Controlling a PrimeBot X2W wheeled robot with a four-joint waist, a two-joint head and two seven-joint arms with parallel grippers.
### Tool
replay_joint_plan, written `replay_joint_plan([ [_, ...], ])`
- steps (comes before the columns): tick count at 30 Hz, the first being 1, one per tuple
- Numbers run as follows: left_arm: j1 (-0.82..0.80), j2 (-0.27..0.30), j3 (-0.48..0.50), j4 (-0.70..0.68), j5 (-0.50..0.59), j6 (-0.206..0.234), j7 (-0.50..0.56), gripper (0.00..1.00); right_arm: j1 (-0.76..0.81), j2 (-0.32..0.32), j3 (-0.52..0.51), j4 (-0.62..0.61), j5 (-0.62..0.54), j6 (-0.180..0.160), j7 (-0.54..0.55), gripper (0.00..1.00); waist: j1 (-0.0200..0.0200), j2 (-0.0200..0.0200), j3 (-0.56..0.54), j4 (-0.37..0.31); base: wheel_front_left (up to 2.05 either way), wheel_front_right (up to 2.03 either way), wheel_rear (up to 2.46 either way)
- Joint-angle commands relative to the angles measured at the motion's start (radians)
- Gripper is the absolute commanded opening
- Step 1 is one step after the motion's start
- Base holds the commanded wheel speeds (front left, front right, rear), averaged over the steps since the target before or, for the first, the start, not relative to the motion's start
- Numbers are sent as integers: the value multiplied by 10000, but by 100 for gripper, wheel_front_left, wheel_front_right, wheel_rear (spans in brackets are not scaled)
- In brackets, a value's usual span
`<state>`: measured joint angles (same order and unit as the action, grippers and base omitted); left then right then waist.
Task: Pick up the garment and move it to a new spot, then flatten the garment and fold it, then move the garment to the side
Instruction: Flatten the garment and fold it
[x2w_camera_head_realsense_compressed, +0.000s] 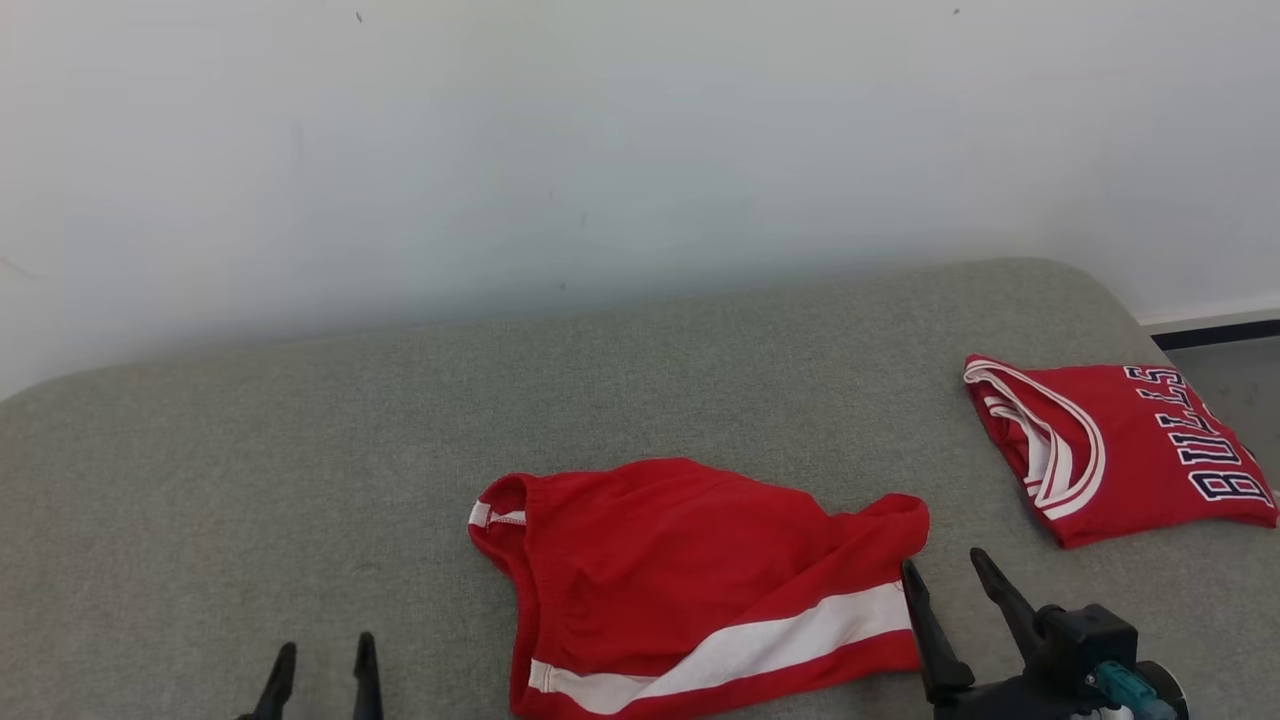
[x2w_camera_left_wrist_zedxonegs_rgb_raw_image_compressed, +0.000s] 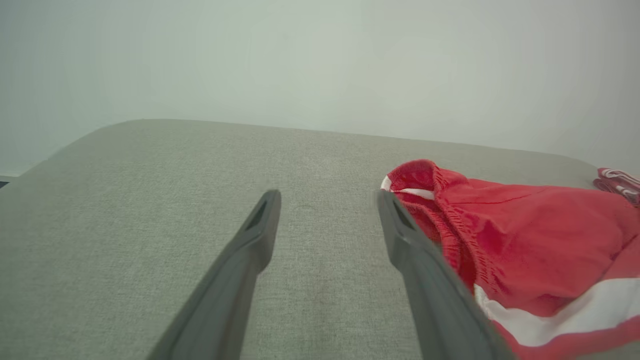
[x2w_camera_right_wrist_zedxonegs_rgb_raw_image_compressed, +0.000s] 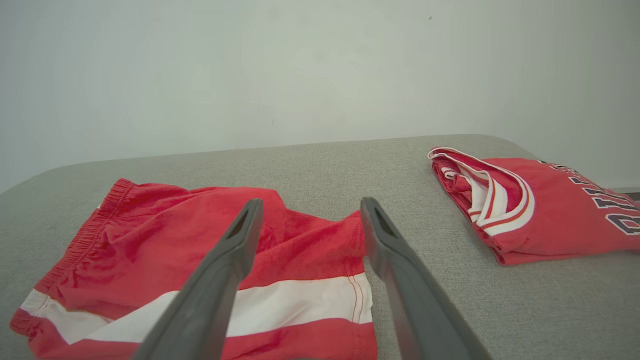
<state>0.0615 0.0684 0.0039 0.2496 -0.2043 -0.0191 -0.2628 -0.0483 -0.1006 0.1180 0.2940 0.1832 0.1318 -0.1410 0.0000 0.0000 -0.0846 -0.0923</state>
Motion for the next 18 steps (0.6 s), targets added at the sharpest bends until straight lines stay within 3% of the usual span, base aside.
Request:
replay_joint_plan([
  [1,-198,-2,-118,63,-27,-114,98,100,-133,-108,-40,-30,52,-27,20,100,0,0,72,-17,0,0,0],
  [10,-812,45,-1768,725,-746,-1029,1849,100,-552,-478,-308,650,174,-27,844,100,0,0,554,-147,0,0,0],
  [18,-1307,367,-2831,1503,-1178,-1096,2139,100,-1177,-683,38,2117,398,-27,1161,100,0,0,778,-379,0,0,0],
])
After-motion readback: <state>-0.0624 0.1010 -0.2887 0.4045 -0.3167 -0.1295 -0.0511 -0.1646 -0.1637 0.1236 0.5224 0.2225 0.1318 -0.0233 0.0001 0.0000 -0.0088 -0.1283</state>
